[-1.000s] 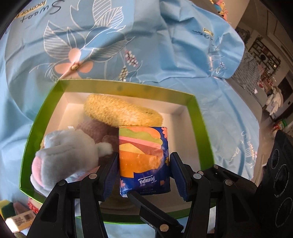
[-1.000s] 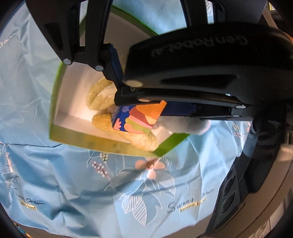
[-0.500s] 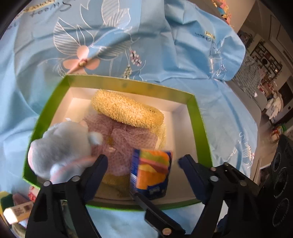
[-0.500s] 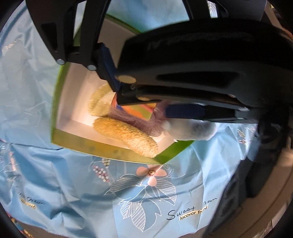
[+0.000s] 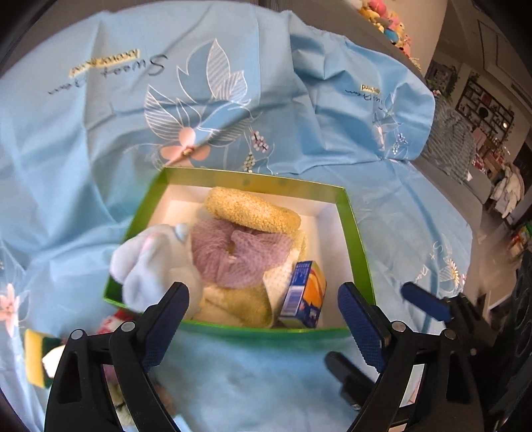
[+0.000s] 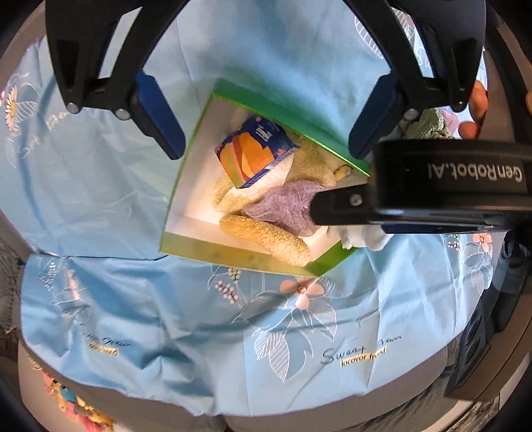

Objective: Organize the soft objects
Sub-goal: 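Open the left tool to release the tissue pack into the box, then move the left tool back to the sage-green towel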

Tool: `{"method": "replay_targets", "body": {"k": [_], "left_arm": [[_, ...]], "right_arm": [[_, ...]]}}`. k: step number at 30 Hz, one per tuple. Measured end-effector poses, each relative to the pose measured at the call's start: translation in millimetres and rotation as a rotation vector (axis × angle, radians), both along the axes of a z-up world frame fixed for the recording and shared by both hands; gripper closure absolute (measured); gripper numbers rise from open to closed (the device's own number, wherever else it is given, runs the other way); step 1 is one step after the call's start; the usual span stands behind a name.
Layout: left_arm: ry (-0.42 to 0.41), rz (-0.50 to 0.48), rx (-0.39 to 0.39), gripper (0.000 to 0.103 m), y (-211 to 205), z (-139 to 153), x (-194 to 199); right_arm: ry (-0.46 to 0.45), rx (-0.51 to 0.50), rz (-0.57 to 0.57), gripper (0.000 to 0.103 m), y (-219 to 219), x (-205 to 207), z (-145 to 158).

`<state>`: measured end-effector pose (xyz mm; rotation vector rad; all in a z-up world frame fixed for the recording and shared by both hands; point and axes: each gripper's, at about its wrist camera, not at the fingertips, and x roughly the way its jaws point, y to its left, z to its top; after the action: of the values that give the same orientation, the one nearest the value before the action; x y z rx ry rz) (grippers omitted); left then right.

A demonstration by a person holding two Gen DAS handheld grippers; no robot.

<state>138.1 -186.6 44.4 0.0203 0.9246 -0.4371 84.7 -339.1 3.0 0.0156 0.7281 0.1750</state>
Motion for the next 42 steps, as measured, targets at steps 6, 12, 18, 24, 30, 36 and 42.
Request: {"method": "replay_targets", "body": {"k": [6, 12, 18, 24, 30, 36, 42], "left_arm": [[-0.084, 0.041, 0.066, 0.011, 9, 11, -30], [-0.109, 0.079, 0.063, 0.011, 33, 10, -55], [-0.108, 0.109, 0.032, 0.011, 59, 11, -81], [-0.108, 0.127, -0.014, 0.011, 79, 15, -103], [-0.12, 0.142, -0.031, 0.011, 92, 17, -119], [-0.095, 0.173, -0.069, 0.011, 124, 7, -128], [-0.037, 0.24, -0.098, 0.011, 171, -20, -139]], "right_arm": [[-0.025, -0.018, -0.029, 0.001, 0, -26, 10], [-0.037, -0.028, -0.034, 0.001, 4, -50, 18], [-0.057, -0.023, -0.014, 0.001, 18, -75, 26], [-0.08, -0.012, 0.006, 0.001, 35, -92, 34], [-0.09, -0.016, 0.009, 0.001, 45, -107, 35], [-0.053, -0.004, 0.025, 0.001, 55, -114, 22], [0.005, 0.019, 0.118, 0.001, 81, -114, -5]]}}
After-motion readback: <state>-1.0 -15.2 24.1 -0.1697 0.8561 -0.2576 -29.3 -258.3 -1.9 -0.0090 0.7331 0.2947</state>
